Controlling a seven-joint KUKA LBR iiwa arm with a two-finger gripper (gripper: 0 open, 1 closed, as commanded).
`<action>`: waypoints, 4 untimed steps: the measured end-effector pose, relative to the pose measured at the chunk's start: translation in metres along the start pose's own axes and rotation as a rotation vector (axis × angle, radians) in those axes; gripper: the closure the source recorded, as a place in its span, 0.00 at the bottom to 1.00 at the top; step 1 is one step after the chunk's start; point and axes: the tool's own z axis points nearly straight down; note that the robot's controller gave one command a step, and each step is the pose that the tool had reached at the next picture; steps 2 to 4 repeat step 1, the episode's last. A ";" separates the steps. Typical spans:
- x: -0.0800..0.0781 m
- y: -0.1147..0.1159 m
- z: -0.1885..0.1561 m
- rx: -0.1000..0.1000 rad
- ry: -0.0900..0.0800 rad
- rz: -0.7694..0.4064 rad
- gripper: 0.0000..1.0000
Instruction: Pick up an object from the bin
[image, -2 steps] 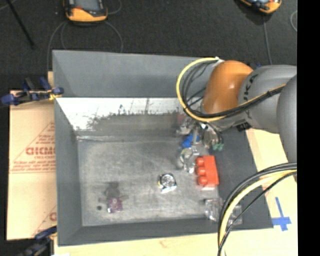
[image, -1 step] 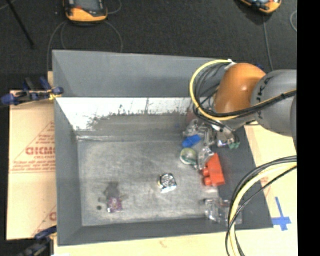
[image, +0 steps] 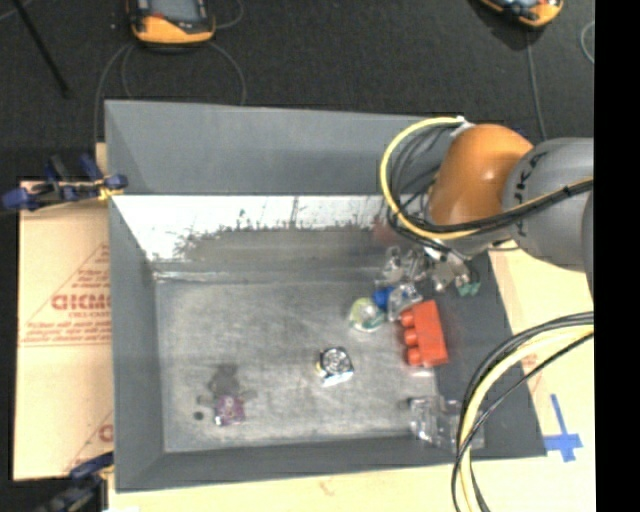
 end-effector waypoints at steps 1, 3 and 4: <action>0.003 -0.001 -0.150 0.000 0.008 -0.069 1.00; 0.003 -0.001 -0.150 0.000 0.008 -0.069 1.00; 0.003 -0.001 -0.150 0.000 0.008 -0.069 1.00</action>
Offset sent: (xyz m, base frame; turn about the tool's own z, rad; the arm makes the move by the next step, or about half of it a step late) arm -0.0084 0.0005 0.1431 -0.0726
